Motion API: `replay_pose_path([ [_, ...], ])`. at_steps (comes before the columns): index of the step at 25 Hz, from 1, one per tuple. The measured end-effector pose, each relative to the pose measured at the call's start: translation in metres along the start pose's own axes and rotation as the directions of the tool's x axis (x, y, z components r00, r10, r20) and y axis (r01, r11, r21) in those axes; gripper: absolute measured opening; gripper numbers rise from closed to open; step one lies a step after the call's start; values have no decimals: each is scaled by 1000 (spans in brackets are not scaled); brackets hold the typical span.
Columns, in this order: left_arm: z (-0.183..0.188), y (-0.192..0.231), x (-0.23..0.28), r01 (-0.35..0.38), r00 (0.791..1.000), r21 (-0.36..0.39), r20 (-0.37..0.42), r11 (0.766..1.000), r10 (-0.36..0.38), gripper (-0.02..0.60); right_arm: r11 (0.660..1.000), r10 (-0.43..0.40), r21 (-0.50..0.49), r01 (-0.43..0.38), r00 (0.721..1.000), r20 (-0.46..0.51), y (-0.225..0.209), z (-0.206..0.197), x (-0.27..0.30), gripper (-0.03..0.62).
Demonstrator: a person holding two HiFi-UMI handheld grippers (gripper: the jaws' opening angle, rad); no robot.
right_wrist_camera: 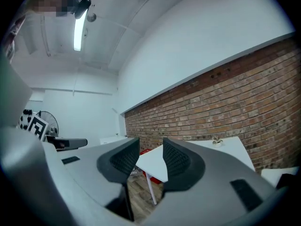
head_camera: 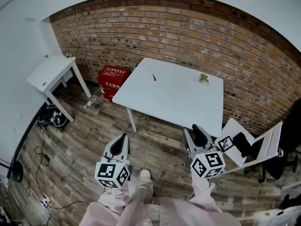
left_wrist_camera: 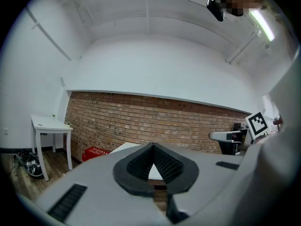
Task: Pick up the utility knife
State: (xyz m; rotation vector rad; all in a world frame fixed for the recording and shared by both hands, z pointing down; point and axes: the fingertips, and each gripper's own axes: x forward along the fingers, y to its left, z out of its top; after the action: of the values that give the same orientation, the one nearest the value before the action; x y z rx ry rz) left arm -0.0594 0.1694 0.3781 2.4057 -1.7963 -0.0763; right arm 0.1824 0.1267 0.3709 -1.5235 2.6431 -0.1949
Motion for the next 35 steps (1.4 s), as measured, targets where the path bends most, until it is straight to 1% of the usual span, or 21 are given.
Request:
replay_pose_path([
  [10,2,57,61,-20,1000,-19,-23,1000,19,-8,1000,-16,26,17,999,-28,-17,-7,82,138],
  [20,3,109,116,-11,999,-47,-48,999,9,-8,998,-28,55,32,997,-70,-22,-16,156,138],
  [24,2,123,136,-9,999,-56,-53,998,6,-8,997,-39,57,44,996,-78,-28,-21,177,138],
  [29,4,138,158,10,999,-46,-53,999,-12,-8,996,-64,64,69,995,-71,-37,-23,195,138],
  [35,8,148,176,21,999,-46,-47,999,-23,-8,995,-61,71,66,996,-72,-40,-26,212,138],
])
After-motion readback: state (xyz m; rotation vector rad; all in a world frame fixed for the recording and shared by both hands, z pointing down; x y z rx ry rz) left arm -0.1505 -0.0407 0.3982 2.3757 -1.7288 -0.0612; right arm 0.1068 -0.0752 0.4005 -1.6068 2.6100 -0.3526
